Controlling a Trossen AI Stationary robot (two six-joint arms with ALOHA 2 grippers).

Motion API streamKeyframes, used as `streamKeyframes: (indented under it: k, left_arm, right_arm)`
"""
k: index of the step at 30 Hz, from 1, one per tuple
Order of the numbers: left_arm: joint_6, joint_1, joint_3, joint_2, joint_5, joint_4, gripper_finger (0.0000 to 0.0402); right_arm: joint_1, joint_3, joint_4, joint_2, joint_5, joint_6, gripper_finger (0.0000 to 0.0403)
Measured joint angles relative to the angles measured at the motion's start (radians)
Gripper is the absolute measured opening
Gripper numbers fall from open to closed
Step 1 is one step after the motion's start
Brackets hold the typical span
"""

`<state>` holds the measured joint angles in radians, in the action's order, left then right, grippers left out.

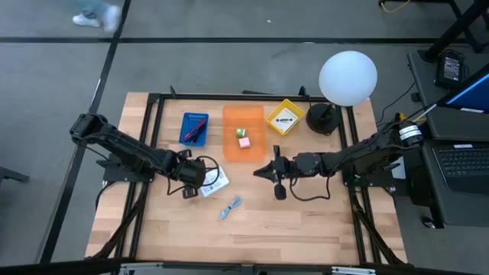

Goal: Pick and place items into bin
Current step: Put the left card reader box into the yellow basket

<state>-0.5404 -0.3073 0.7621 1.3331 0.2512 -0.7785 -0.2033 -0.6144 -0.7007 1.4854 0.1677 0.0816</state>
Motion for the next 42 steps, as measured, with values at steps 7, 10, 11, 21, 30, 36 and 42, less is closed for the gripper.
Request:
streamKeyframes:
  k: [7,10,11,21,30,36,42]
  left_arm:
    - [-0.005,0.001,-0.036,0.000,0.025,0.022,0.0169]
    - [-0.005,0.001,-0.036,0.000,0.050,0.025,0.0163]
    - [-0.006,0.001,-0.036,0.000,0.055,0.028,0.0161]
    - [-0.003,0.001,-0.036,0.000,0.066,0.047,0.0107]
    - [0.064,-0.001,-0.036,0.000,0.024,0.047,0.0010]
    - [0.064,-0.001,-0.036,0.000,0.001,0.051,0.0002]
    - [0.064,-0.001,-0.036,0.000,-0.016,0.074,0.0001]
  right_arm:
    - [-0.016,0.000,-0.080,0.083,0.000,0.024,0.0005]
    - [-0.016,0.000,-0.110,0.112,0.000,0.045,0.0005]
    - [-0.015,0.000,-0.116,0.120,0.000,0.046,0.0005]
    - [-0.015,0.000,-0.157,0.142,0.000,0.042,0.0005]
    - [-0.015,0.000,-0.156,0.142,0.000,0.018,0.0005]
    - [-0.015,0.000,-0.156,0.142,0.000,0.017,0.0005]
    - [-0.015,0.000,-0.155,0.142,0.000,0.016,0.0005]
